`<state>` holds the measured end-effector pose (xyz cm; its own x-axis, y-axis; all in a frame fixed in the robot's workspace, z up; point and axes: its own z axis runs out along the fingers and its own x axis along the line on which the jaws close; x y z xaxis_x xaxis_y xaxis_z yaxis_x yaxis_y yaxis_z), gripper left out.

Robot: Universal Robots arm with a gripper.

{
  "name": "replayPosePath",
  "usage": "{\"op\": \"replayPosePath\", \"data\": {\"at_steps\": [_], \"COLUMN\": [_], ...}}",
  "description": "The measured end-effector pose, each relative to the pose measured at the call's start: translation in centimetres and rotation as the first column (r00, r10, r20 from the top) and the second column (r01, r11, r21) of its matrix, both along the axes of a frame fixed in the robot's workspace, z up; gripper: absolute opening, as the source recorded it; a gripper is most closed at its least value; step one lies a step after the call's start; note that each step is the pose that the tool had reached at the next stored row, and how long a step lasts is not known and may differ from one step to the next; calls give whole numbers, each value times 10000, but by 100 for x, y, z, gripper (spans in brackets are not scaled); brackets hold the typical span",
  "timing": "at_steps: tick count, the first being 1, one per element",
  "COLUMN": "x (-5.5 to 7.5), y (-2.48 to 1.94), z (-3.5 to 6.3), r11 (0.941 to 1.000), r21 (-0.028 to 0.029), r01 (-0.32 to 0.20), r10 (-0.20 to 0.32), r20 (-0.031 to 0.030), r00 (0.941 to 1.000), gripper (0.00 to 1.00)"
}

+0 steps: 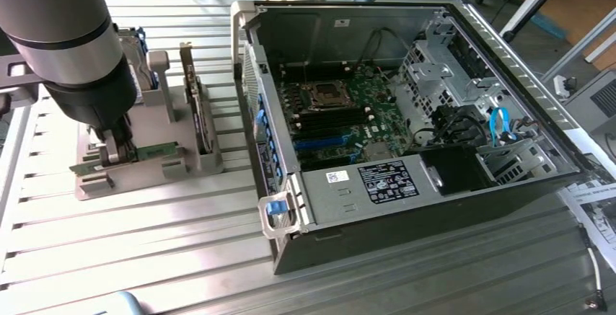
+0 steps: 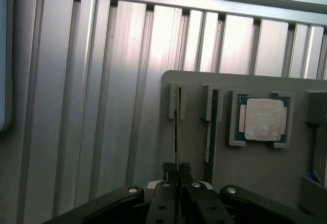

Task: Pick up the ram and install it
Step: 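Pick up the ram and move it above insertion slot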

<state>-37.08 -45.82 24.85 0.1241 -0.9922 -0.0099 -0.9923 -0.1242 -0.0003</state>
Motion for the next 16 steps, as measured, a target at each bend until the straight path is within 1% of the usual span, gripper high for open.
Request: {"op": "replayPosePath", "data": {"at_steps": [16], "x": [0], "y": [0], "z": [75], "r11": [10000], "r21": [0], "r01": [-1], "r10": [1], "r20": [0], "r00": [10000], "gripper": [14]}}
